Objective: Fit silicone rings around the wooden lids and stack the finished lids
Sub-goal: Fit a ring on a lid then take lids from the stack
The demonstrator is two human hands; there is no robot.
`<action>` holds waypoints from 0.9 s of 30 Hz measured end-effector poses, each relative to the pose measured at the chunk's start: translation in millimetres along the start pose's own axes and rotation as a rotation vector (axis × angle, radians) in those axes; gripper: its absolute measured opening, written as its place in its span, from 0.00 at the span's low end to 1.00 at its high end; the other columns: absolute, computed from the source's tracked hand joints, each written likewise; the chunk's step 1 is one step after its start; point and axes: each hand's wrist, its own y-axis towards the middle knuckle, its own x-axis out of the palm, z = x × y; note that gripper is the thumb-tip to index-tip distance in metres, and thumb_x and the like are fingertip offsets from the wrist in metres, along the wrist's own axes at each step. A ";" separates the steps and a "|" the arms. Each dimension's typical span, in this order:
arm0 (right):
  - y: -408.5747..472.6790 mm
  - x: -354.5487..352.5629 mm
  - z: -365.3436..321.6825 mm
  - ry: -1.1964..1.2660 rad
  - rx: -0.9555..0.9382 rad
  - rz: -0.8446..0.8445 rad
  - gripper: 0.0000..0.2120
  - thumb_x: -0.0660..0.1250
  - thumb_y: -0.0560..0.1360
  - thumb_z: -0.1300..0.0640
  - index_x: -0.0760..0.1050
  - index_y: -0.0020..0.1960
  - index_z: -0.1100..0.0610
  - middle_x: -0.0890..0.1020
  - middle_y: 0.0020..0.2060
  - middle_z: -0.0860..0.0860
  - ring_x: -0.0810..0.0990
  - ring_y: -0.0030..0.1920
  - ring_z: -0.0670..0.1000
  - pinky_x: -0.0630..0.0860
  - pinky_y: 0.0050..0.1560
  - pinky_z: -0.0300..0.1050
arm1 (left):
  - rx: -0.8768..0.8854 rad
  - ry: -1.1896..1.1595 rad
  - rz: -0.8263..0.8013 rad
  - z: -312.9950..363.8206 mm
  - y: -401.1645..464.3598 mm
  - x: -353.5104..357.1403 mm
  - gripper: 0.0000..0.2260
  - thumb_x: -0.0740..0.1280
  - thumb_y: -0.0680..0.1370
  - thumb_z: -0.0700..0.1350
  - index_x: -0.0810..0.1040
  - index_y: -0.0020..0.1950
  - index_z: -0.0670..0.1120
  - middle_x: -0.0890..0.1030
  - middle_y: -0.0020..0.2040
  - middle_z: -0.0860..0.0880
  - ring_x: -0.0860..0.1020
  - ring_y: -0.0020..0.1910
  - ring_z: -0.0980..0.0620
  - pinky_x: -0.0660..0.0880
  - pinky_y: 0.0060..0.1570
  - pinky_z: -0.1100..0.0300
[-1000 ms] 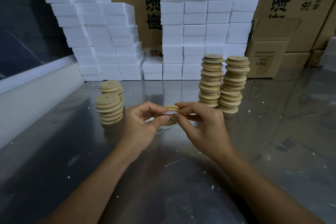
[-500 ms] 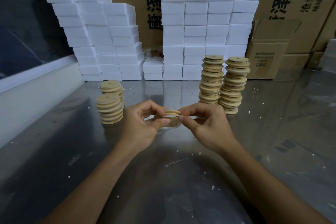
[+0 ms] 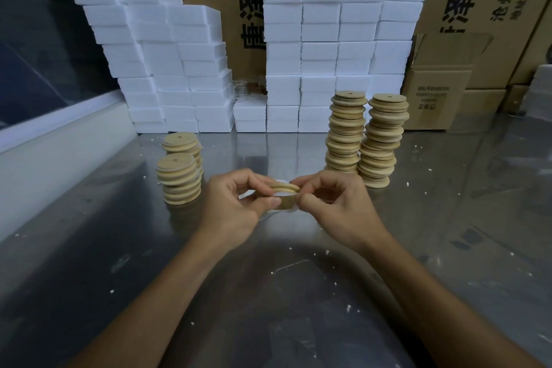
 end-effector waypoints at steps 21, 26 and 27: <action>-3.7 3.9 -1.3 -0.006 -0.057 0.126 0.05 0.72 0.68 0.71 0.82 0.37 0.62 0.87 0.43 0.51 0.86 0.43 0.45 0.79 0.42 0.35 | 0.090 0.034 0.002 -1.4 -0.4 0.3 0.10 0.73 0.71 0.31 0.82 0.39 0.46 0.85 0.47 0.50 0.83 0.50 0.54 0.77 0.50 0.65; -4.6 5.3 -1.4 -0.040 -0.070 0.133 0.06 0.72 0.68 0.69 0.83 0.39 0.59 0.87 0.43 0.49 0.86 0.44 0.44 0.83 0.46 0.39 | 0.055 0.031 0.000 -2.9 -0.6 -0.6 0.11 0.72 0.72 0.31 0.80 0.39 0.47 0.85 0.47 0.50 0.83 0.49 0.53 0.78 0.51 0.61; -4.7 5.4 -1.3 -0.046 -0.066 0.127 0.06 0.73 0.68 0.68 0.84 0.40 0.58 0.87 0.43 0.48 0.86 0.44 0.44 0.83 0.47 0.41 | 0.056 0.032 0.004 -3.4 -0.4 -0.6 0.10 0.72 0.72 0.31 0.80 0.39 0.46 0.85 0.46 0.50 0.83 0.48 0.53 0.78 0.50 0.61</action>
